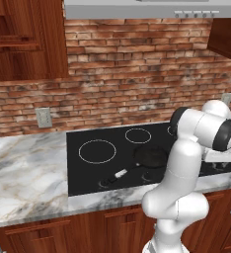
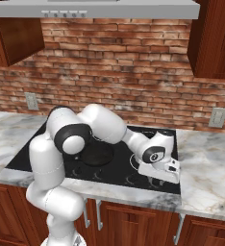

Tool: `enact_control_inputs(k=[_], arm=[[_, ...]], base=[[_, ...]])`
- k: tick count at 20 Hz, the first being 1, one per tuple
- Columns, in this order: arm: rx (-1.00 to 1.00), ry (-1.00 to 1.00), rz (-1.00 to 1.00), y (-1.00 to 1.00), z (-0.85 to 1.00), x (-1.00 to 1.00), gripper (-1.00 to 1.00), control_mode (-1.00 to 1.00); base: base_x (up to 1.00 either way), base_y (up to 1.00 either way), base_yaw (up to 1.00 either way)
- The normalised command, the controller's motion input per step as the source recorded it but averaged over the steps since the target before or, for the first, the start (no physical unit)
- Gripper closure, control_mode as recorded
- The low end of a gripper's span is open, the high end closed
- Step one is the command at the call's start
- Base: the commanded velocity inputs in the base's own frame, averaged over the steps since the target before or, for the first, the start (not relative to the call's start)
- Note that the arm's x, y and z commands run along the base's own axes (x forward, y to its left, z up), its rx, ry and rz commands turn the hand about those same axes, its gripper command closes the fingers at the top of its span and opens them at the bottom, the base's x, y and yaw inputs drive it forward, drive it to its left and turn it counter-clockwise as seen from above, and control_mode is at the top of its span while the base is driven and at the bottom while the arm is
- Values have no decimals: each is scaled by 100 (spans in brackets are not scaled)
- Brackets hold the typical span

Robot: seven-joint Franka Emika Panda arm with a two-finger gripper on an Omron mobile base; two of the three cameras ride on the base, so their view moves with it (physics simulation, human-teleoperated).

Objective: Pick the kettle from the counter and place it on a stove burner. Then turn the burner on.

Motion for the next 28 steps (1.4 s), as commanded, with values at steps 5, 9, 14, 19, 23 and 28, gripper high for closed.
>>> enact_control_inputs(k=[5, 9, 14, 19, 23, 28], arm=[[0, -3, 5, 0, 0, -16, 100, -100], [0, -4, 41, 0, -4, -27, 100, -100], [0, -4, 69, 0, -16, -38, 100, -100], [0, -3, 81, 0, -19, -45, 100, -100], [0, -5, 81, -1, -16, -46, 100, -100], [0, -10, 76, -4, -7, -43, 100, -100]], base=[[0, 0, 0], [0, 0, 0], [0, 0, 0], [0, 0, 0], [0, 0, 0], [0, 0, 0]])
